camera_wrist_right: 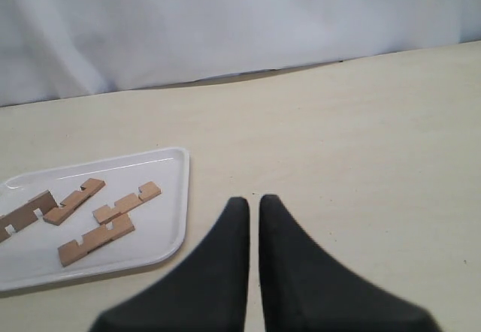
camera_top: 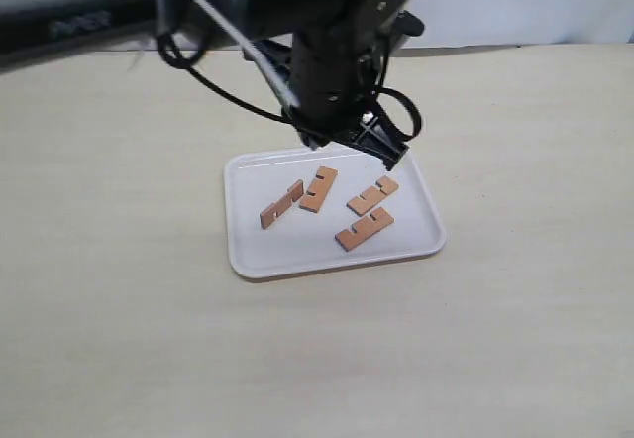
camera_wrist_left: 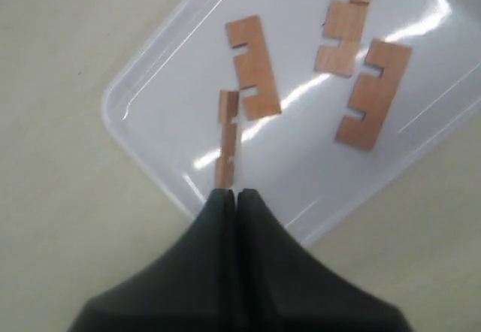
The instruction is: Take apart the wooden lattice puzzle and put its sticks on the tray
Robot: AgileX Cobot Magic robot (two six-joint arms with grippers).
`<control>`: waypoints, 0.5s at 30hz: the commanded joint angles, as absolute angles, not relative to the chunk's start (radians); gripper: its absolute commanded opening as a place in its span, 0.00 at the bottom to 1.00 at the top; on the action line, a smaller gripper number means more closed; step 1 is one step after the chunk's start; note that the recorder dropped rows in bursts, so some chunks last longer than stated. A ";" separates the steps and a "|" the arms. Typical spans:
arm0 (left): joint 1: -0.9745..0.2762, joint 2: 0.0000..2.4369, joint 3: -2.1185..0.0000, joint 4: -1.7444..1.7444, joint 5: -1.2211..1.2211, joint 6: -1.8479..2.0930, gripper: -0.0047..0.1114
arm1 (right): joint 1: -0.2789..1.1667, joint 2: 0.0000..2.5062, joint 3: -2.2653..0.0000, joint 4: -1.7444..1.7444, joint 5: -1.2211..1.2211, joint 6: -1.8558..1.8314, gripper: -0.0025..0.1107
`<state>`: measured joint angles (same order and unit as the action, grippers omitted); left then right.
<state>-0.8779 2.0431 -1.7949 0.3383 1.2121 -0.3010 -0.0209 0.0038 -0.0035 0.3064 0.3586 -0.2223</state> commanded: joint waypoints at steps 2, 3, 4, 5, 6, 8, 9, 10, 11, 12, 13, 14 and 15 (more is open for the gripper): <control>-0.727 1.768 -1.458 0.298 1.128 -0.281 0.04 | -0.025 0.012 0.000 0.305 0.346 -0.221 0.06; -0.683 1.707 -1.383 0.293 1.107 -0.281 0.04 | -0.025 0.012 0.000 0.305 0.346 -0.221 0.06; -0.621 1.633 -1.303 0.280 1.081 -0.273 0.04 | -0.025 0.012 0.000 0.305 0.346 -0.221 0.06; -0.588 1.594 -1.267 0.266 1.067 -0.256 0.04 | -0.025 0.012 0.000 0.305 0.346 -0.221 0.06; -0.544 1.547 -1.225 0.248 1.051 -0.237 0.04 | -0.025 0.012 0.000 0.305 0.346 -0.221 0.06; -0.462 1.466 -1.158 0.195 1.015 -0.204 0.04 | -0.025 0.012 0.000 0.305 0.346 -0.221 0.06; -0.416 1.415 -1.126 0.161 0.994 -0.178 0.04 | -0.025 0.012 0.000 0.305 0.346 -0.221 0.06; -0.370 1.365 -1.096 0.123 0.973 -0.146 0.04 | -0.025 0.012 0.000 0.305 0.346 -0.221 0.06; -0.325 1.314 -1.075 0.091 0.956 -0.116 0.04 | -0.025 0.012 0.000 0.305 0.346 -0.221 0.06; -0.280 1.266 -1.045 0.045 0.930 -0.072 0.04 | -0.025 0.012 0.000 0.305 0.346 -0.221 0.06; -0.238 1.214 -1.019 0.016 0.910 -0.047 0.04 | -0.025 0.012 0.000 0.305 0.346 -0.221 0.06; -0.205 1.165 -0.998 0.000 0.889 -0.027 0.04 | -0.025 0.012 0.000 0.305 0.346 -0.221 0.06; -0.159 1.116 -0.969 -0.025 0.860 0.000 0.04 | -0.025 0.012 0.000 0.305 0.346 -0.221 0.06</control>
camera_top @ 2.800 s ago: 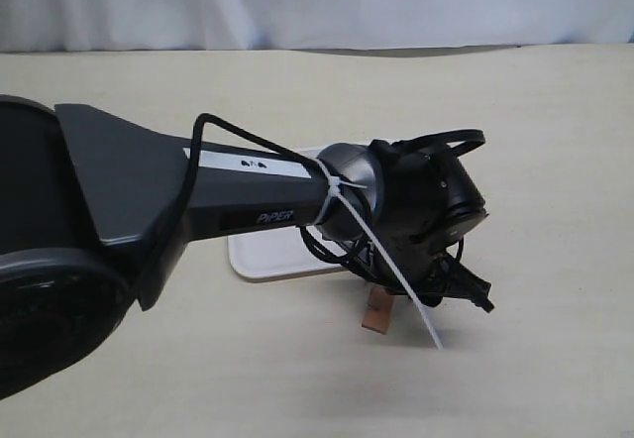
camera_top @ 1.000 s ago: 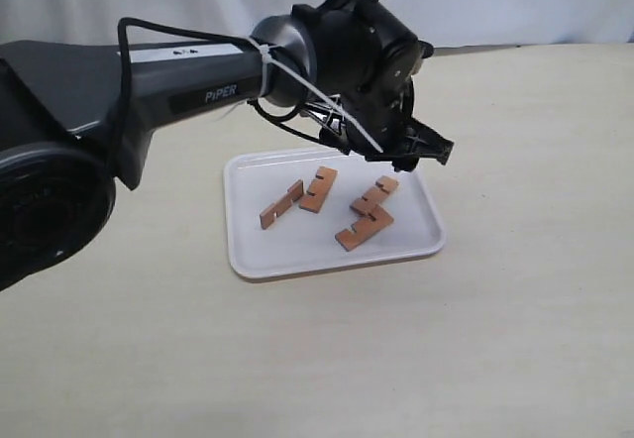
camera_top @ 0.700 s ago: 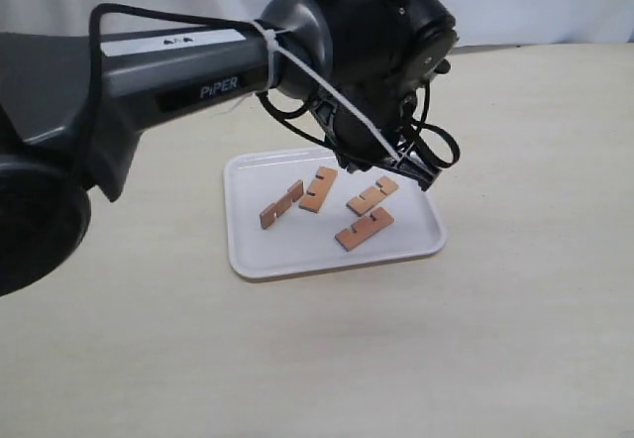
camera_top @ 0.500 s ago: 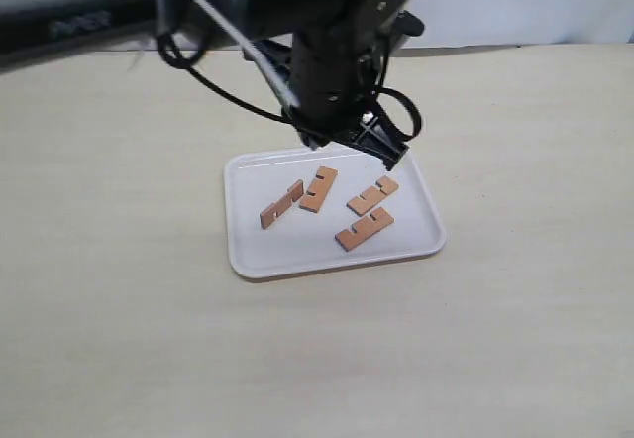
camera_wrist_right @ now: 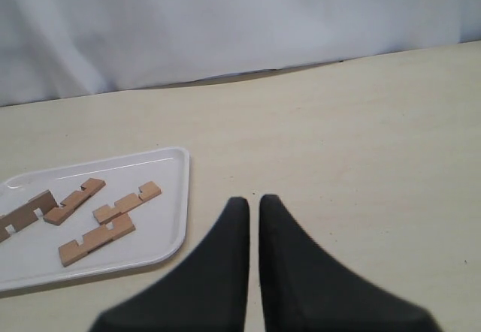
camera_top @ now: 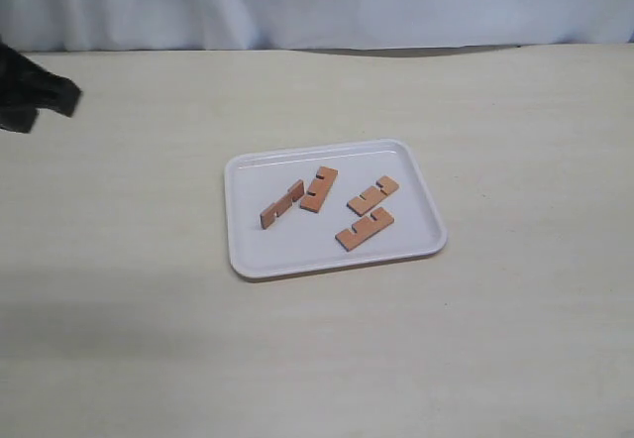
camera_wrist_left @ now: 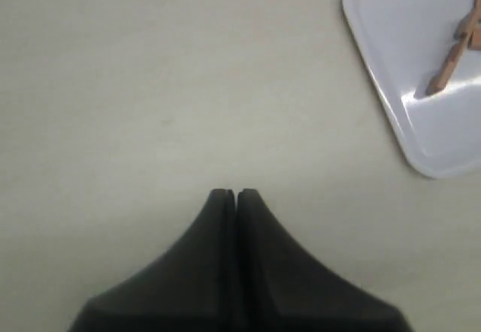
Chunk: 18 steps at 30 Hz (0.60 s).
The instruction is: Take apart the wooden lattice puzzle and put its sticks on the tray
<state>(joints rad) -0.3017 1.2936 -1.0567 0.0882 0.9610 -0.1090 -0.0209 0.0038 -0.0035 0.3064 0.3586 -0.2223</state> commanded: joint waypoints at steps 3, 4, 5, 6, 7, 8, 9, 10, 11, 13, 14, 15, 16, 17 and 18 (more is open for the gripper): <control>-0.072 0.968 -0.895 -0.028 0.795 0.000 0.04 | -0.025 0.012 0.000 0.305 0.346 -0.221 0.06; -0.058 0.929 -0.872 -0.032 0.762 -0.008 0.04 | -0.025 0.012 0.000 0.305 0.346 -0.221 0.06; -0.053 0.879 -0.841 -0.036 0.721 -0.013 0.04 | -0.025 0.012 0.000 0.305 0.346 -0.221 0.06; -0.053 0.840 -0.814 -0.036 0.688 -0.015 0.04 | -0.025 0.012 0.000 0.305 0.346 -0.221 0.06; -0.053 0.791 -0.779 -0.039 0.646 -0.015 0.04 | -0.025 0.012 0.000 0.305 0.346 -0.221 0.06; -0.053 0.740 -0.733 -0.039 0.608 -0.015 0.04 | -0.025 0.012 0.000 0.305 0.346 -0.221 0.06; -0.053 0.688 -0.701 -0.039 0.575 -0.015 0.04 | -0.025 0.012 0.000 0.305 0.346 -0.221 0.06; -0.053 0.636 -0.659 -0.039 0.528 -0.015 0.04 | -0.025 0.012 0.000 0.305 0.346 -0.221 0.06; -0.055 0.581 -0.623 -0.041 0.480 -0.026 0.04 | -0.025 0.012 0.000 0.305 0.346 -0.221 0.06; -0.055 0.481 -0.585 -0.041 0.416 -0.033 0.04 | -0.025 0.012 0.000 0.305 0.346 -0.221 0.06; -0.055 0.428 -0.570 -0.041 0.402 -0.033 0.04 | -0.025 0.012 0.000 0.305 0.346 -0.221 0.06; -0.055 0.389 -0.557 -0.041 0.391 -0.033 0.04 | -0.025 0.012 0.000 0.305 0.346 -0.221 0.06; -0.055 0.342 -0.541 -0.039 0.375 -0.033 0.04 | -0.025 0.012 0.000 0.305 0.346 -0.221 0.06; -0.055 0.300 -0.515 -0.037 0.352 -0.031 0.04 | -0.025 0.012 0.000 0.305 0.346 -0.221 0.06; -0.055 0.258 -0.500 -0.037 0.335 -0.031 0.04 | -0.025 0.012 0.000 0.305 0.346 -0.221 0.06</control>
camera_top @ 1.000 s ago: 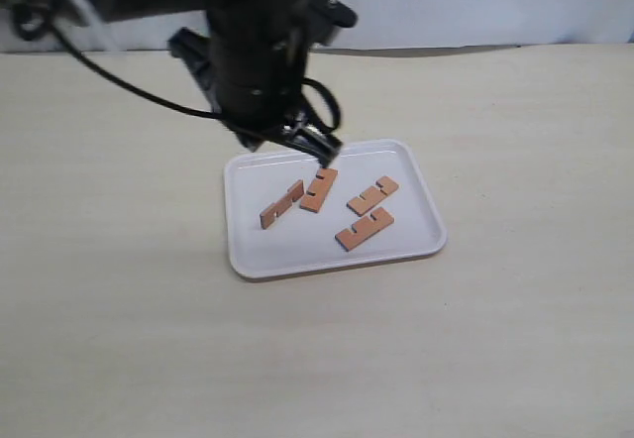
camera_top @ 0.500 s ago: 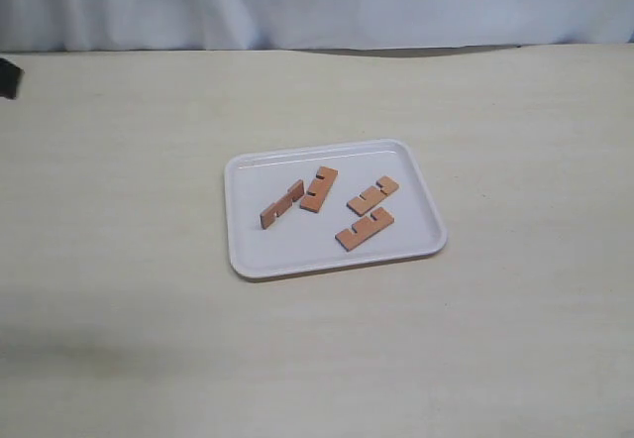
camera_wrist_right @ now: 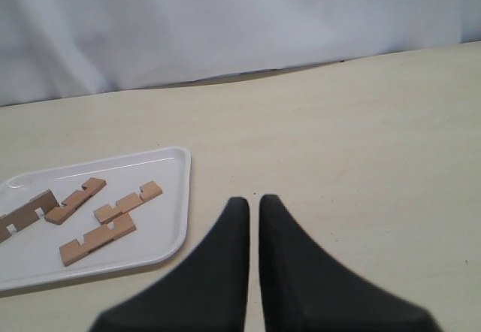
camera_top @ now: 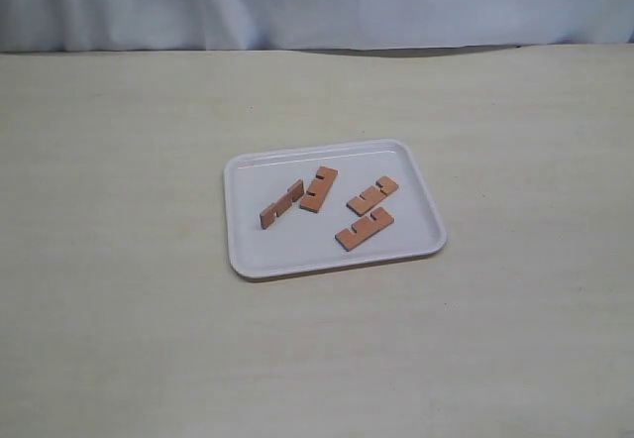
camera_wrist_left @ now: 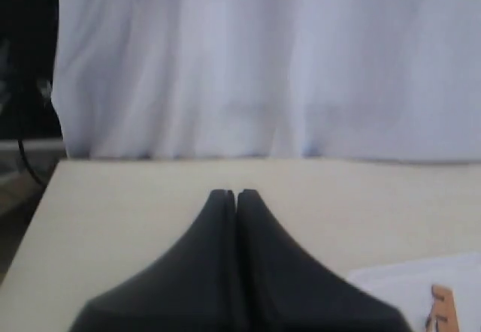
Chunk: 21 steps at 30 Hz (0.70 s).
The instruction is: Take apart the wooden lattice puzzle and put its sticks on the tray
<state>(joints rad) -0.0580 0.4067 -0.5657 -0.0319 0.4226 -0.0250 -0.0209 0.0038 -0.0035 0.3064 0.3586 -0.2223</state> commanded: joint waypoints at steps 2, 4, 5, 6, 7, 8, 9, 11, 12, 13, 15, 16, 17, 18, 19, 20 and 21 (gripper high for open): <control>-0.055 0.175 -0.477 -0.037 0.302 -0.031 0.04 | -0.025 0.012 0.000 0.305 0.346 -0.221 0.06; -0.055 0.099 -0.477 -0.037 0.302 -0.031 0.04 | -0.025 0.012 0.000 0.305 0.346 -0.221 0.06; -0.055 0.068 -0.477 -0.035 0.302 -0.031 0.04 | -0.025 0.012 0.000 0.305 0.346 -0.221 0.06; -0.055 0.038 -0.477 -0.035 0.302 -0.031 0.04 | -0.025 0.012 0.000 0.305 0.346 -0.221 0.06; -0.055 0.000 -0.477 -0.032 0.302 -0.031 0.04 | -0.025 0.012 0.000 0.305 0.346 -0.221 0.06; -0.055 0.000 -0.477 -0.026 0.304 -0.031 0.04 | -0.025 0.012 0.000 0.305 0.346 -0.221 0.06; -0.057 0.000 -0.477 -0.019 0.307 -0.031 0.04 | -0.025 0.012 0.000 0.305 0.346 -0.221 0.06; -0.060 0.000 -0.496 -0.059 0.329 -0.035 0.04 | -0.025 0.012 0.000 0.305 0.346 -0.221 0.06; -0.060 0.000 -0.496 -0.065 0.323 -0.031 0.04 | -0.025 0.012 0.000 0.305 0.346 -0.221 0.06; -0.060 0.000 -0.496 -0.065 0.323 -0.030 0.04 | -0.025 0.012 0.000 0.305 0.346 -0.221 0.06; -0.060 0.000 -0.496 -0.065 0.323 -0.030 0.04 | -0.025 0.012 0.000 0.305 0.346 -0.221 0.06; -0.060 0.000 -0.492 -0.068 0.325 -0.033 0.04 | -0.025 0.012 0.000 0.305 0.346 -0.221 0.06; -0.060 0.000 -0.489 -0.077 0.323 -0.039 0.04 | -0.025 0.012 0.000 0.305 0.346 -0.221 0.06; -0.060 0.000 -0.479 -0.099 0.319 -0.054 0.04 | -0.025 0.012 0.000 0.305 0.346 -0.221 0.06; -0.060 0.000 -0.465 -0.120 0.312 -0.059 0.04 | -0.025 0.012 0.000 0.305 0.346 -0.221 0.06; -0.060 0.000 -0.453 -0.135 0.307 -0.059 0.04 | -0.025 0.012 0.000 0.305 0.346 -0.221 0.06; -0.060 0.000 -0.433 -0.143 0.299 -0.059 0.04 | -0.025 0.012 0.000 0.305 0.346 -0.221 0.06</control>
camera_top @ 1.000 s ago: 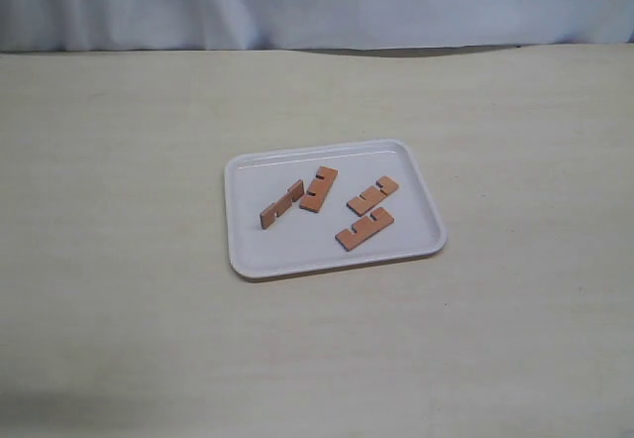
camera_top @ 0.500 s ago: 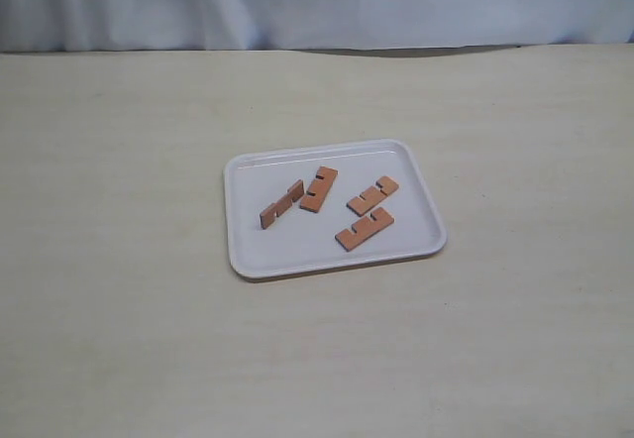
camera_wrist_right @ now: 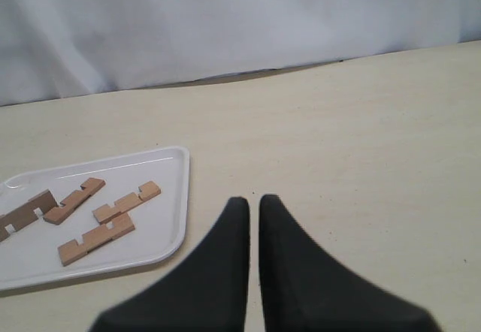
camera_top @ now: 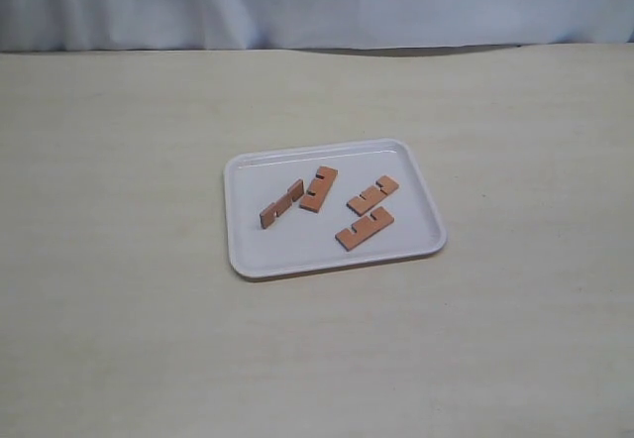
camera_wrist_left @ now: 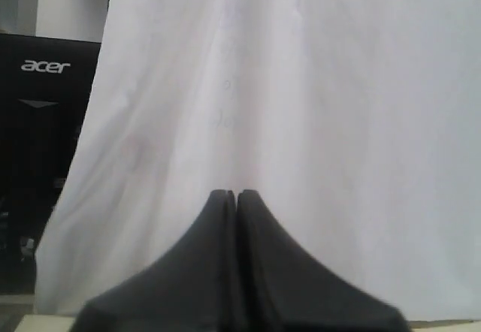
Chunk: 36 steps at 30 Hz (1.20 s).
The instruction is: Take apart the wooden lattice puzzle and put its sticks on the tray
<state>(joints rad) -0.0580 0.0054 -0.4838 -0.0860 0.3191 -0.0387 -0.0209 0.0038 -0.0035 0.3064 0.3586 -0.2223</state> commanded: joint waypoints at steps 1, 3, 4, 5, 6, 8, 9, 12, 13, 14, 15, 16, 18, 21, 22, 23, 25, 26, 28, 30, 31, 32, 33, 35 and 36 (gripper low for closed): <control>-0.060 0.000 -0.405 -0.143 0.279 -0.059 0.04 | -0.025 0.012 0.000 0.305 0.346 -0.221 0.06; -0.058 0.000 -0.345 -0.139 0.231 -0.055 0.04 | -0.025 0.012 0.000 0.305 0.346 -0.221 0.06; -0.058 0.000 -0.307 -0.133 0.202 -0.053 0.04 | -0.025 0.012 0.000 0.305 0.346 -0.221 0.06; -0.058 0.000 -0.267 -0.133 0.172 -0.053 0.04 | -0.025 0.012 0.000 0.305 0.346 -0.221 0.06; -0.058 0.000 -0.226 -0.133 0.145 -0.053 0.04 | -0.025 0.012 0.000 0.305 0.346 -0.221 0.06; -0.058 0.000 -0.144 -0.133 0.096 -0.053 0.04 | -0.025 0.012 0.000 0.305 0.346 -0.221 0.06; -0.058 0.000 -0.110 -0.133 0.077 -0.053 0.04 | -0.025 0.012 0.000 0.305 0.346 -0.221 0.06; -0.058 0.000 0.000 -0.133 0.000 -0.055 0.04 | -0.025 0.012 0.000 0.305 0.346 -0.221 0.06; -0.058 0.000 0.000 -0.133 -0.026 -0.055 0.04 | -0.025 0.012 0.000 0.305 0.346 -0.221 0.06; -0.058 0.000 0.000 -0.133 0.040 -0.055 0.04 | -0.025 0.012 0.000 0.305 0.346 -0.221 0.06; -0.058 0.000 0.000 -0.136 0.037 -0.055 0.04 | -0.025 0.012 0.000 0.305 0.346 -0.221 0.06; -0.058 0.000 0.000 -0.147 0.038 -0.057 0.04 | -0.025 0.012 0.000 0.305 0.346 -0.221 0.06; -0.058 0.000 0.000 -0.142 0.051 -0.057 0.04 | -0.025 0.012 0.000 0.305 0.346 -0.221 0.06; -0.058 0.000 0.000 -0.103 0.075 -0.057 0.04 | -0.025 0.012 0.000 0.305 0.346 -0.221 0.06; -0.058 0.000 0.000 -0.077 0.086 -0.057 0.04 | -0.025 0.012 0.000 0.305 0.346 -0.221 0.06; -0.058 0.000 0.000 -0.085 0.105 -0.057 0.04 | -0.025 0.012 0.000 0.305 0.346 -0.221 0.06; -0.058 0.000 0.000 -0.089 0.132 -0.057 0.04 | -0.025 0.012 0.000 0.305 0.346 -0.221 0.06; -0.058 0.000 0.000 -0.089 0.150 -0.057 0.04 | -0.025 0.012 0.000 0.305 0.346 -0.221 0.06; -0.058 0.000 0.000 -0.091 0.192 -0.059 0.04 | -0.025 0.012 0.000 0.305 0.346 -0.221 0.06; -0.058 0.000 0.000 -0.113 0.208 -0.066 0.04 | -0.025 0.012 0.000 0.305 0.346 -0.221 0.06; -0.058 0.000 0.000 -0.113 0.211 -0.066 0.04 | -0.025 0.012 0.000 0.305 0.346 -0.221 0.06; -0.058 0.000 0.000 -0.109 0.216 -0.064 0.04 | -0.025 0.012 0.000 0.305 0.346 -0.221 0.06; -0.058 0.000 0.000 -0.106 0.219 -0.064 0.04 | -0.025 0.012 0.000 0.305 0.346 -0.221 0.06; -0.058 0.000 0.000 -0.106 0.229 -0.064 0.04 | -0.025 0.012 0.000 0.305 0.346 -0.221 0.06; -0.058 0.000 0.000 -0.106 0.234 -0.064 0.04 | -0.025 0.012 0.000 0.305 0.346 -0.221 0.06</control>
<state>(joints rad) -0.0580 0.0018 -0.0025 -0.0987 0.2212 -0.0563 -0.0209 0.0038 -0.0035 0.3064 0.3586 -0.2223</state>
